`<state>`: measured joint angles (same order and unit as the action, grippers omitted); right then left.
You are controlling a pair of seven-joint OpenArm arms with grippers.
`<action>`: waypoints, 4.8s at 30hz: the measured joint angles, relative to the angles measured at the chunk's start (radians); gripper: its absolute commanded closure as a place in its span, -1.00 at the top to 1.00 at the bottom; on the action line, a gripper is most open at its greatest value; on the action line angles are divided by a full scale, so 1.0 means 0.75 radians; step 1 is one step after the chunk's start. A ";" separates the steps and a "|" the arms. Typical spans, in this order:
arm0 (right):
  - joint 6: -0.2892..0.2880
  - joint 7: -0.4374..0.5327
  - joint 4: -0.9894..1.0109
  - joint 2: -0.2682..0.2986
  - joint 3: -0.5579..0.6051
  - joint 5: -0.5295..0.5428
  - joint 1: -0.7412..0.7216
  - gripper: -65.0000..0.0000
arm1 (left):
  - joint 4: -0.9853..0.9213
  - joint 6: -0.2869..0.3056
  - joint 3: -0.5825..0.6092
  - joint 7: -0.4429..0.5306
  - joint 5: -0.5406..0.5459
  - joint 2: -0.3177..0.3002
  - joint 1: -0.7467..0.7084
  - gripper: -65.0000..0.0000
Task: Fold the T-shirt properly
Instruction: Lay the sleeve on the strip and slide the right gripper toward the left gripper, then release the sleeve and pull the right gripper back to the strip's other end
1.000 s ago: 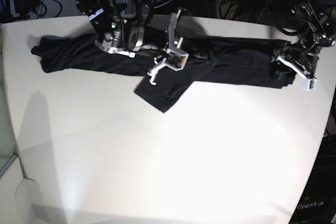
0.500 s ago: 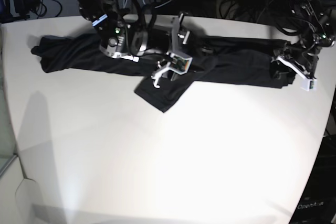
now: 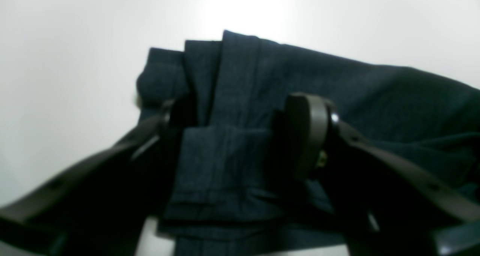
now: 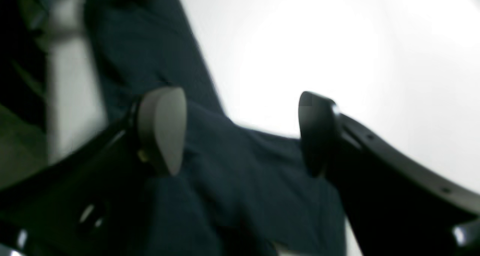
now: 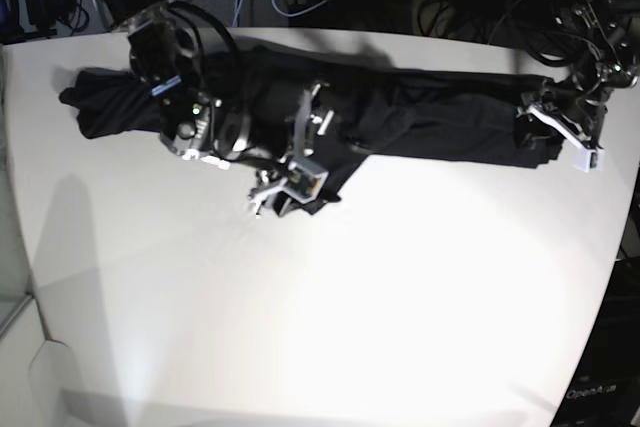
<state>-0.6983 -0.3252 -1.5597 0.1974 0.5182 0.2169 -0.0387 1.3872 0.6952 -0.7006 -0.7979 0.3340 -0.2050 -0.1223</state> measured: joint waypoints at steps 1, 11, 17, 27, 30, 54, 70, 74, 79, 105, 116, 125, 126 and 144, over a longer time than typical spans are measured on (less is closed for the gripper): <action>0.002 0.001 0.051 0.001 -0.020 -0.001 -0.016 0.43 | 0.000 0.000 -0.001 0.001 0.001 0.000 0.000 0.12; 0.003 0.102 0.469 -0.012 -0.086 0.006 -0.180 0.43 | 0.000 0.000 -0.004 0.016 0.001 0.022 -0.003 0.12; 0.005 0.152 0.673 -0.001 -0.144 0.002 -0.257 0.43 | 0.000 0.000 -0.003 0.012 0.001 0.023 0.000 0.12; 0.009 0.248 0.700 -0.012 -0.157 0.015 -0.220 0.41 | 0.000 0.000 -0.004 0.011 0.000 0.023 0.004 0.12; 0.010 0.256 0.697 -0.023 -0.157 0.024 -0.202 0.41 | 0.000 -0.001 -0.004 0.010 0.000 0.024 0.005 0.12; 0.009 0.251 0.692 -0.042 0.015 0.036 -0.210 -0.96 | 0.000 -0.001 -0.004 0.010 0.001 0.026 0.008 0.12; 0.011 -0.024 0.326 -0.192 0.209 -0.001 -0.199 -0.96 | 0.000 -0.001 -0.001 0.006 0.000 0.026 0.008 0.12; 0.010 -0.056 0.311 -0.237 0.288 -0.004 -0.199 -0.96 | 0.000 0.000 -0.001 0.005 0.000 0.026 0.008 0.12; 0.010 -0.064 0.312 -0.313 0.387 -0.003 -0.218 -0.96 | 0.000 0.000 -0.001 0.001 0.001 0.026 0.008 0.12; 0.005 -0.100 0.474 -0.452 0.449 -0.003 -0.302 -0.96 | 0.186 0.000 -0.004 -0.092 0.181 0.016 0.012 0.12; 0.005 -0.107 0.487 -0.452 0.450 -0.003 -0.291 -0.96 | 0.281 0.001 -0.137 -0.124 0.179 0.002 0.005 0.12; 0.168 -0.064 0.492 -0.448 0.635 -0.002 -0.348 -0.96 | 0.276 0.006 -0.205 -0.115 0.173 -0.067 -0.120 0.12; 0.169 -0.044 0.493 -0.448 0.664 0.001 -0.361 -0.96 | 0.276 0.005 -0.216 -0.112 0.180 -0.068 -0.127 0.12; 0.170 0.003 0.524 -0.446 0.691 0.002 -0.354 0.14 | 0.276 0.005 -0.217 -0.113 0.175 -0.067 -0.129 0.12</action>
<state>-0.5709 -0.3233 -1.1664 -0.1368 1.0363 0.2184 -0.3038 1.5940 0.6987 -0.8631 -0.8829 0.4652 -0.2550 -0.2188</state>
